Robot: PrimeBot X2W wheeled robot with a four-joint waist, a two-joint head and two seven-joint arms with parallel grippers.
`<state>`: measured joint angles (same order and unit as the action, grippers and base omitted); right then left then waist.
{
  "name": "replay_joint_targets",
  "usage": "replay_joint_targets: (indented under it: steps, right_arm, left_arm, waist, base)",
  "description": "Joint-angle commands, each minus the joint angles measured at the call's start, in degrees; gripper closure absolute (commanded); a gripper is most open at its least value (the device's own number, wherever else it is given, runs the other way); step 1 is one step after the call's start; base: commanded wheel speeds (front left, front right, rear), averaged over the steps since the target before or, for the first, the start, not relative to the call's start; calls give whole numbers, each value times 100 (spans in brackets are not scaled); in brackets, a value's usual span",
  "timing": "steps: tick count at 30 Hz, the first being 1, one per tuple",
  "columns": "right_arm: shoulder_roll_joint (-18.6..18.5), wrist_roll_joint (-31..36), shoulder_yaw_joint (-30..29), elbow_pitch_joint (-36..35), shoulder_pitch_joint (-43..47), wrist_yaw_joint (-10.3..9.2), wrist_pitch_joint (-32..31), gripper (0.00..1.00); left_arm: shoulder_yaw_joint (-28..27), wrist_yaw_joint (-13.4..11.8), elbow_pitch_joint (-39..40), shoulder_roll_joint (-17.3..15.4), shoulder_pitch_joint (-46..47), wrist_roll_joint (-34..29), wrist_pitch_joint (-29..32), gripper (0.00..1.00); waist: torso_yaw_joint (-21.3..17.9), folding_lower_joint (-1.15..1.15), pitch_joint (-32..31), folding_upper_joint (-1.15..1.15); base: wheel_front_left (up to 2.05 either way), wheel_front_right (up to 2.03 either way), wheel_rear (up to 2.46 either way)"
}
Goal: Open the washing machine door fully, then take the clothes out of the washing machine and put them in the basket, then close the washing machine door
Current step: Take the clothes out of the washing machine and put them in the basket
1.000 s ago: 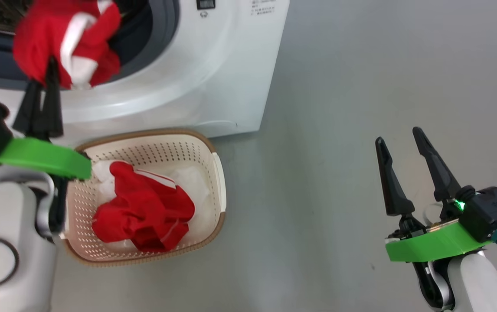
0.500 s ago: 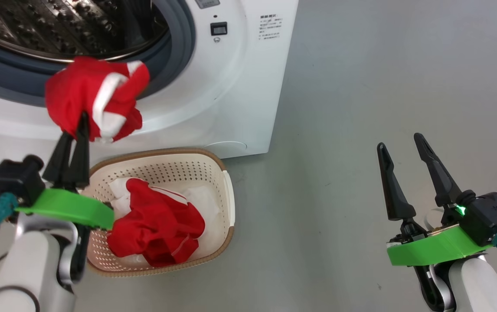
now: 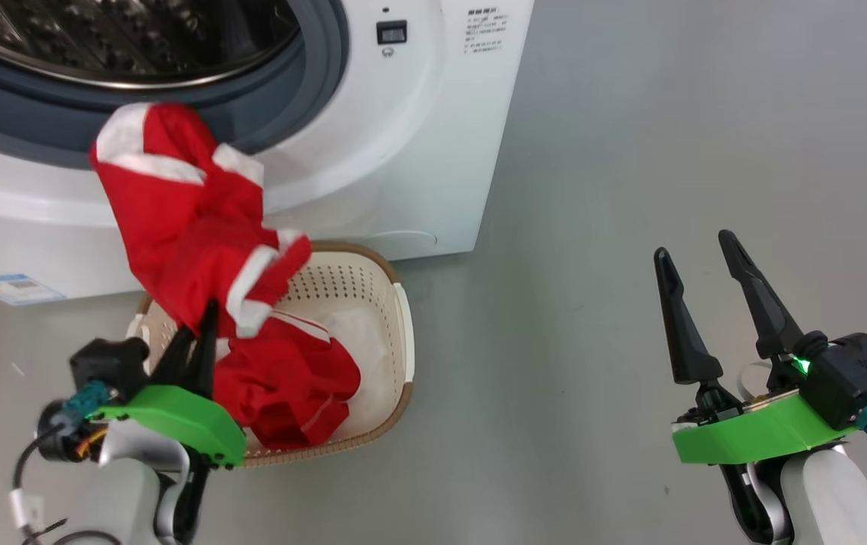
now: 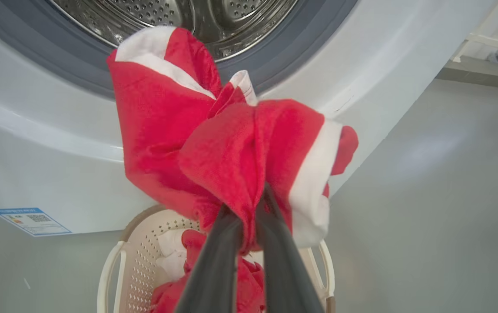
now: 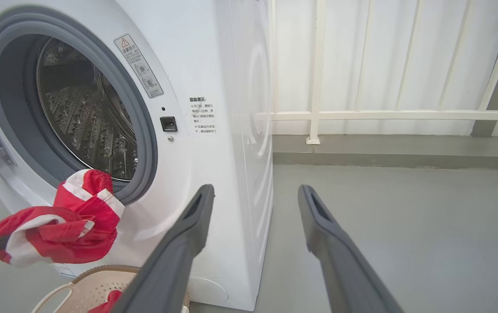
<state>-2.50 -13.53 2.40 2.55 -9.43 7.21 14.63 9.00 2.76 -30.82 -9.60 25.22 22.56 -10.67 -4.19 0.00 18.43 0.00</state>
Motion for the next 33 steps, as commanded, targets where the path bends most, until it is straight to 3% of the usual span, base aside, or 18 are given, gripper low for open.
replay_joint_targets:
  steps: [1,12,19,23,33]
  right_arm:
    - [-38,47,119,-169,-95,28,37,0]
    - [-38,57,116,-193,-264,28,37,0]
    - [-38,84,108,-256,-397,28,37,0]
    - [-38,118,81,-306,-484,28,37,0]
    - [-38,-3,133,-364,-597,28,37,0]
  left_arm:
    - [-149,55,-46,-108,225,46,-42,100]
    - [-16,307,-2237,147,1059,171,-337,100]
    - [11,249,-3573,256,1629,166,-399,100]
    - [-22,165,-4047,275,1962,244,-277,100]
    - [101,143,-4260,96,2294,221,256,100]
  waist:
    - [-3,0,115,0]
    - [-58,0,556,0]
    - [-204,0,965,0]
    - [-323,0,1278,0]
    - [-519,0,1708,0]
  base:
    - [0,0,0]
    - [0,0,0]
    - [0,0,0]
    - [0,0,0]
    - [0,0,0]
